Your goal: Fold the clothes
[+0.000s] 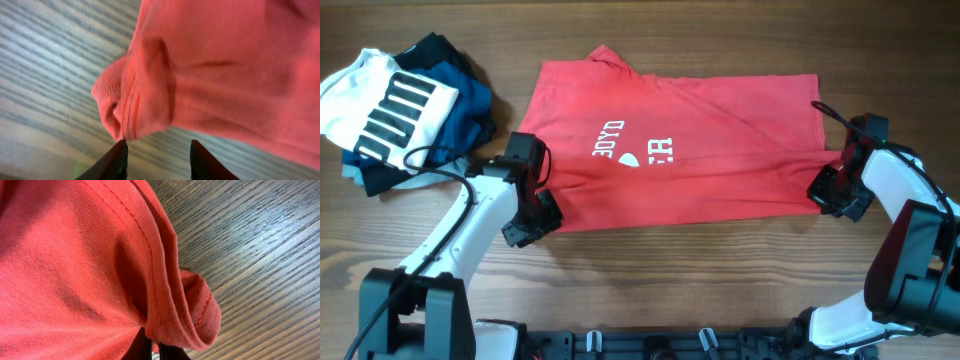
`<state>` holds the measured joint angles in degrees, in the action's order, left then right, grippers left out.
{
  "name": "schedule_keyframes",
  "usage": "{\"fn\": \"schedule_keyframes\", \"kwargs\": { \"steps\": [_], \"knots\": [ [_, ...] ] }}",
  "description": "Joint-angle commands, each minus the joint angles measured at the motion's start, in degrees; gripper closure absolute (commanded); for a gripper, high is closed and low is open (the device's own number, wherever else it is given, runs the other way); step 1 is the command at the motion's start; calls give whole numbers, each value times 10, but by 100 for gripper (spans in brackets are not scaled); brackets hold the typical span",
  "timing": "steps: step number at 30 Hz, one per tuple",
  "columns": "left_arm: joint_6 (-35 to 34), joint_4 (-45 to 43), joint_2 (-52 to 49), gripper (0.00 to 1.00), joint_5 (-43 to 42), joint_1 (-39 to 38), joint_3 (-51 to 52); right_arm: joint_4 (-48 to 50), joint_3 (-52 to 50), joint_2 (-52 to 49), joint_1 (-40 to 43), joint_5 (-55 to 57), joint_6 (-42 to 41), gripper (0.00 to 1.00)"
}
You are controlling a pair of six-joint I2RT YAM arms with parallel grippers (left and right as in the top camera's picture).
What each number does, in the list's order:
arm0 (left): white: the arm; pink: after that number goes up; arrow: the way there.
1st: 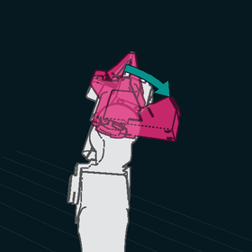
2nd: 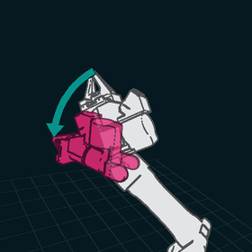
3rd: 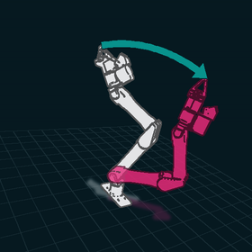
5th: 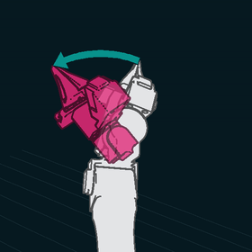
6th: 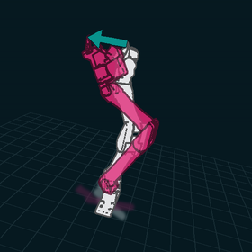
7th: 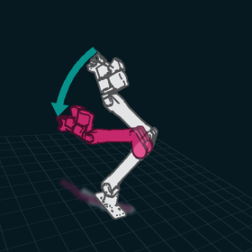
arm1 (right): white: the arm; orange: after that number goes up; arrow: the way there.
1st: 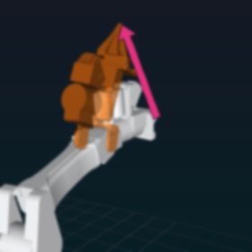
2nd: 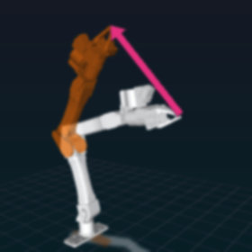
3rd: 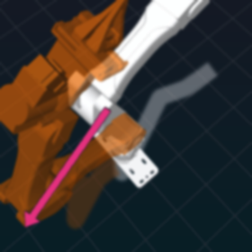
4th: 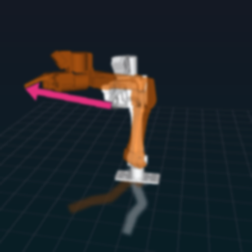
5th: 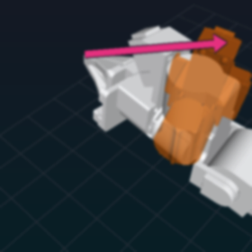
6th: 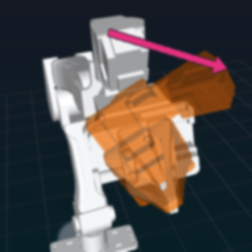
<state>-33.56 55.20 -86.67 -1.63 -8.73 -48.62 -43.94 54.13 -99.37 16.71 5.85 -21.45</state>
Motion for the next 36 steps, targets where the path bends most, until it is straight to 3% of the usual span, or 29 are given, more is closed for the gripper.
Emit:
{"fn": "schedule_keyframes", "kwargs": {
  "steps": [1, 10, 30, 33, 36],
  "knots": [
    [-19, -14, 3, 59, 23, -1, 16, -5, -9, -6, 10, 31, -10, 96],
    [-19, -29, -5, 56, 41, -1, 16, -5, -9, -6, 10, 31, -10, 96],
    [-30, -45, -5, 61, 41, -1, 39, -5, -9, -6, 10, 31, -10, 96],
    [-29, -47, -5, 71, 52, -1, 44, -5, -9, -6, 10, 31, -10, 96],
    [-29, -46, -5, 95, 69, -1, 44, -5, -9, -6, 10, 31, -10, 96]
  ]
}}
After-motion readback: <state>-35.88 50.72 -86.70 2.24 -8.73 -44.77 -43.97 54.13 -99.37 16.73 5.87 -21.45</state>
